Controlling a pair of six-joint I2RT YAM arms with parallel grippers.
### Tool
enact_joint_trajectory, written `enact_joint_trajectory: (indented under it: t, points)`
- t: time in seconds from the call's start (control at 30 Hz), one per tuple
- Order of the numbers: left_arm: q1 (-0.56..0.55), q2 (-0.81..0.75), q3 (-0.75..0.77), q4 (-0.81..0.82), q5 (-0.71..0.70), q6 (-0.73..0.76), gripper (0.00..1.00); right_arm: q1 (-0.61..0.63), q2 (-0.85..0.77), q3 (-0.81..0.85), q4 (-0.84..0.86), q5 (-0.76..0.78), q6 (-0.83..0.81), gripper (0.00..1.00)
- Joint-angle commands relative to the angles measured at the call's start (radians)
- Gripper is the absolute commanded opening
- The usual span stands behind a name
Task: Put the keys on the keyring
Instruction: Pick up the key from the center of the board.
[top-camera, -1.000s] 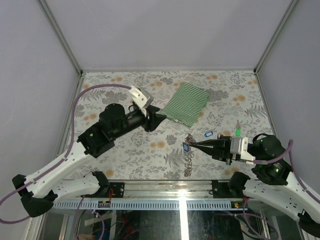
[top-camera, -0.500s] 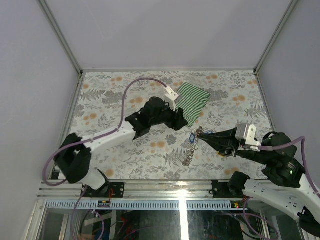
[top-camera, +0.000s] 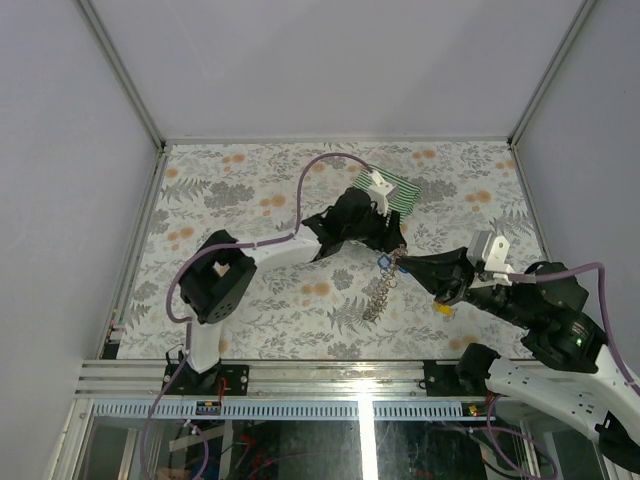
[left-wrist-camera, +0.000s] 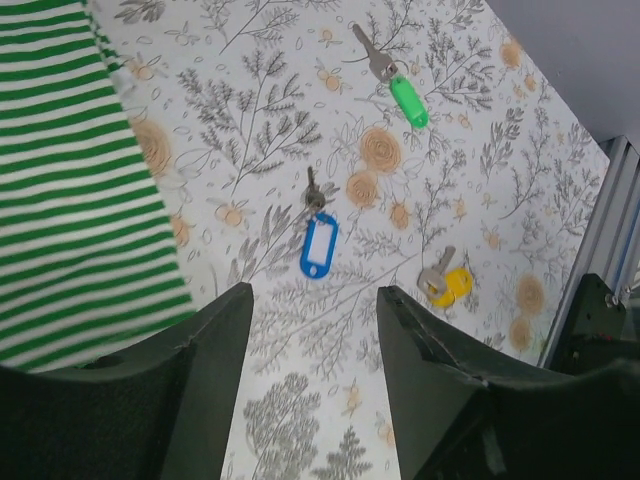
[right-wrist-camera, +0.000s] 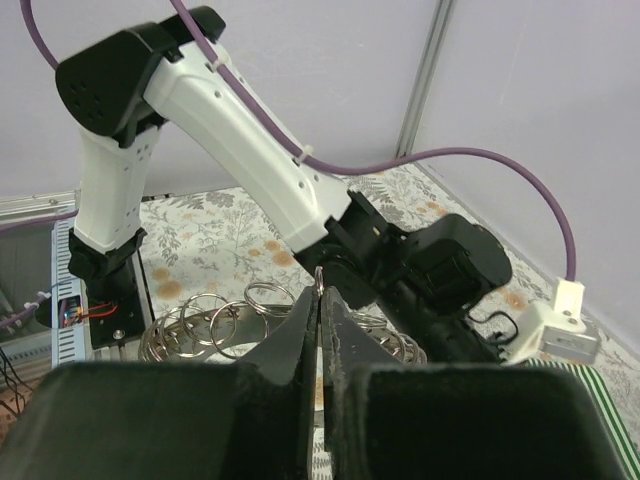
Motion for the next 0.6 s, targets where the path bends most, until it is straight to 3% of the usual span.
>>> enact_joint_trajectory:
  t: [0.0, 0.57]
  points:
    - [-0.038, 0.092, 0.102, 0.042, -0.030, -0.029, 0.54, 0.005, 0.007, 0.032, 0.064, 0.045, 0.031, 0.00]
    - [-0.094, 0.355, 0.365, -0.096, -0.080, -0.018, 0.52, 0.005, 0.020, 0.033, 0.040, 0.060, 0.042, 0.00]
